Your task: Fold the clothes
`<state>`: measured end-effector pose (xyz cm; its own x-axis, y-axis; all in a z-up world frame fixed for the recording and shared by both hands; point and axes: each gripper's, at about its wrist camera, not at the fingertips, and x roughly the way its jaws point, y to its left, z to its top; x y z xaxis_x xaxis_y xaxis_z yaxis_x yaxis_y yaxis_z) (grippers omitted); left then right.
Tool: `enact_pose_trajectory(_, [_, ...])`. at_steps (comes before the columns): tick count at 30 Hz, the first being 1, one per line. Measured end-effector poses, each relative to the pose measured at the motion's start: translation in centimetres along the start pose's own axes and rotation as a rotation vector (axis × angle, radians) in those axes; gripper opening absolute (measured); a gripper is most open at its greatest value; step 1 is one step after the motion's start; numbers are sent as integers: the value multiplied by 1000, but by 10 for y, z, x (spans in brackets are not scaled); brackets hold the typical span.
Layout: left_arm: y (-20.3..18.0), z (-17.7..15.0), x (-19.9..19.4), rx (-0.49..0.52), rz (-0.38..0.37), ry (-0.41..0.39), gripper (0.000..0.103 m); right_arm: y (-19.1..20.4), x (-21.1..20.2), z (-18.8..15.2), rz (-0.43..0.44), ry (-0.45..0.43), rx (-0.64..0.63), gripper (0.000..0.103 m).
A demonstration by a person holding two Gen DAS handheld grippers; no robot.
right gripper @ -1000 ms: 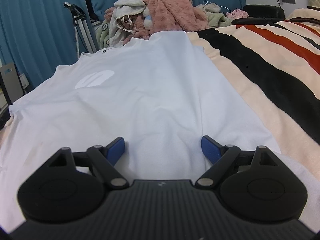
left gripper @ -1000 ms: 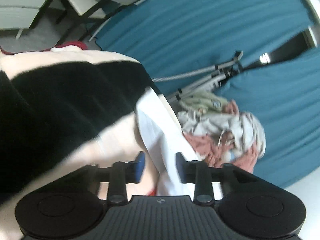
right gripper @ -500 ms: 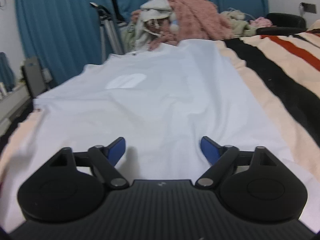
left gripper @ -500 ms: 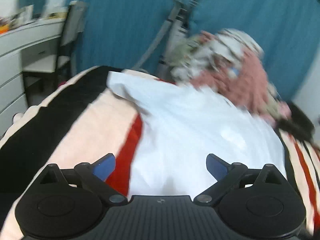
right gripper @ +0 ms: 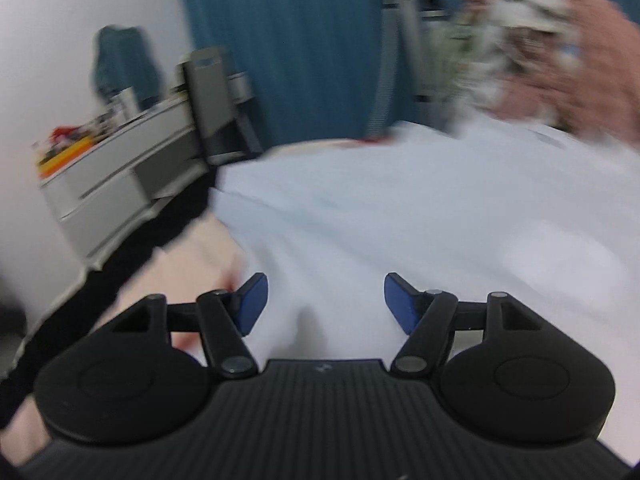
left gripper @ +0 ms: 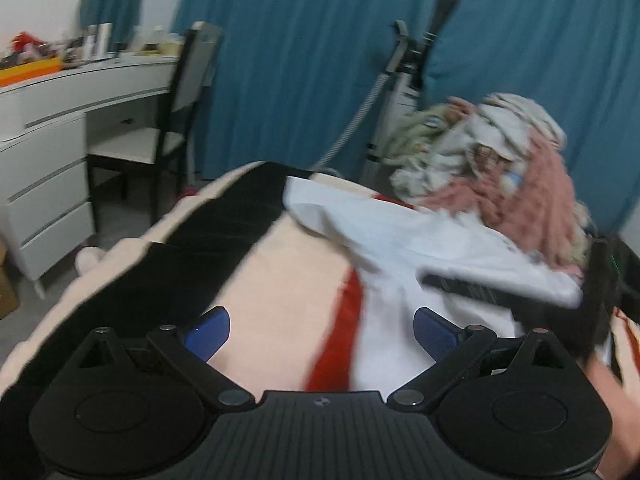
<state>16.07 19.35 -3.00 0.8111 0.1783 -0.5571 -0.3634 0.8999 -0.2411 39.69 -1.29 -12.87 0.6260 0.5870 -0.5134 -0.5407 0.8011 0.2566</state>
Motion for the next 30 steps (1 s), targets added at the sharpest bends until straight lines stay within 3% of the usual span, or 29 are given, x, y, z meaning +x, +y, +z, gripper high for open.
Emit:
enact_pose_trajectory(3, [25, 5, 27, -120, 156, -24, 99, 33, 61, 28, 35, 21, -98, 66])
enact_pose_trajectory(6, [53, 4, 51, -280, 199, 24, 97, 59, 112, 36, 3, 81, -211, 63])
enact_pose_trajectory(7, [60, 3, 57, -320, 193, 39, 97, 64, 123, 36, -21, 95, -244, 54])
enact_pose_trajectory(8, [65, 4, 61, -339, 194, 46, 97, 68, 132, 35, -48, 104, -273, 35])
enact_pose_trajectory(9, [68, 4, 63, -346, 200, 49, 97, 67, 133, 36, -60, 91, -272, 23])
enact_pose_trajectory(11, [70, 6, 63, -341, 208, 37, 97, 58, 126, 38, -71, 35, -218, 14])
enact_pose_trajectory(15, [51, 4, 59, -275, 206, 6, 97, 11, 97, 40, -136, -97, -6, 12])
enact_pose_trajectory(19, [34, 2, 56, -220, 166, 11, 97, -41, 78, 29, -292, -97, 173, 15])
enact_pose_trajectory(20, [32, 2, 55, -218, 160, 8, 97, -49, 73, 26, -314, -85, 192, 21])
enact_pose_trajectory(23, [28, 2, 51, -214, 142, 2, 97, -57, 50, 15, -376, -103, 179, 64])
enact_pose_trajectory(24, [29, 2, 50, -224, 140, 4, 97, -54, 41, 11, -389, -127, 153, 70])
enact_pose_trajectory(27, [32, 2, 50, -247, 132, 15, 97, -35, 15, -2, -371, -209, 33, 69])
enact_pose_trajectory(30, [31, 2, 49, -245, 132, 10, 97, -3, 5, -15, -279, -235, -149, 68])
